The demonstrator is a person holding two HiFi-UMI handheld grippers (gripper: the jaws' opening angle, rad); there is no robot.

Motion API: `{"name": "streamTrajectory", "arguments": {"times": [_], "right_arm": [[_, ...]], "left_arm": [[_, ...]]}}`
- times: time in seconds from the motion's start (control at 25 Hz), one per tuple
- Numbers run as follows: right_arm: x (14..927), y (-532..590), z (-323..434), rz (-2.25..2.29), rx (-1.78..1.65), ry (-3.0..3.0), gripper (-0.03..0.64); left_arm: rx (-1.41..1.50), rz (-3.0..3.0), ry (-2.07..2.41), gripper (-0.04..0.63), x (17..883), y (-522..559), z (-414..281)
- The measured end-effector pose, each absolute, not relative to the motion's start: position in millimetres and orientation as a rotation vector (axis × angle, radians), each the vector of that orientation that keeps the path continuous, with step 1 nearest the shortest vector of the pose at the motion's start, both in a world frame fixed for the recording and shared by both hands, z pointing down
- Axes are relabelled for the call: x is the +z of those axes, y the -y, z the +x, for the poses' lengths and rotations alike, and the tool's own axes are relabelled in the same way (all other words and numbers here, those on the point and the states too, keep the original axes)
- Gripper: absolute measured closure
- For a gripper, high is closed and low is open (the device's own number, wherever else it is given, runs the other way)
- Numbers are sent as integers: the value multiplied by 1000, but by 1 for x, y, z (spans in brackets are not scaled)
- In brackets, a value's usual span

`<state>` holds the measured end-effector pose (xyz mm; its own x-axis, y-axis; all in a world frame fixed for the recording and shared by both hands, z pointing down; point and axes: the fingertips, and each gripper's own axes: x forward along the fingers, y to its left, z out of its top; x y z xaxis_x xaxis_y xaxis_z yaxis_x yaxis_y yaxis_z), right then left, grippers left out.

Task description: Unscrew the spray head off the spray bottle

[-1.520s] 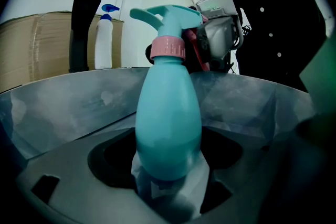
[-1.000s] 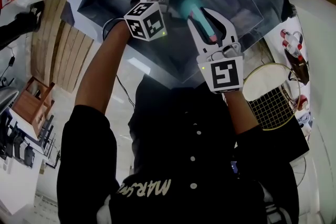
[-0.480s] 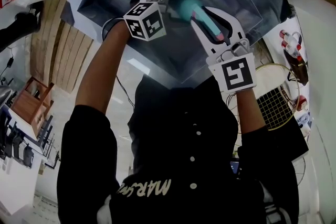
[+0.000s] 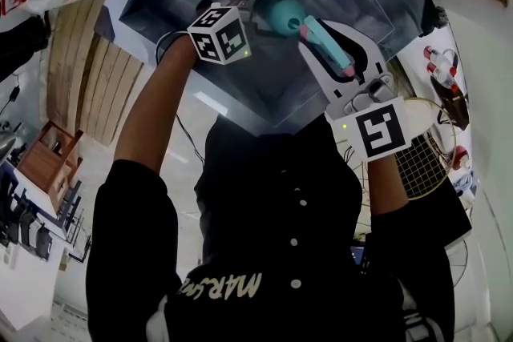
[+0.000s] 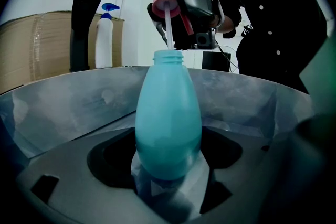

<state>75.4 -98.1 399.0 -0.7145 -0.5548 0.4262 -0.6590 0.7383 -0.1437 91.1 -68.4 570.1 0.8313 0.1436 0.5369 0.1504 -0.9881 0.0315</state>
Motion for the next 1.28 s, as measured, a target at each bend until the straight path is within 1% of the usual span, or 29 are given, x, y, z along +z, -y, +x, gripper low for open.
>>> {"name": "streamTrajectory", "arguments": {"times": [0.72, 1.04, 1.2, 1.24, 1.28], "right_arm": [[320, 85, 92, 1038, 365, 2632, 469], [285, 80, 114, 1136, 363, 2648, 469], [274, 79, 134, 1206, 369, 2662, 468], [274, 77, 140, 1217, 360, 2656, 468], [274, 77, 145, 1229, 346, 2647, 468]], "left_arm": [[-994, -3012, 174, 209, 560, 64, 86], [-1073, -2936, 114, 209, 528, 67, 77], [-1122, -2873, 1, 212, 502, 73, 62], [-1123, -2861, -49, 216, 493, 74, 58], [-1111, -2854, -113, 274, 483, 76, 54]]}}
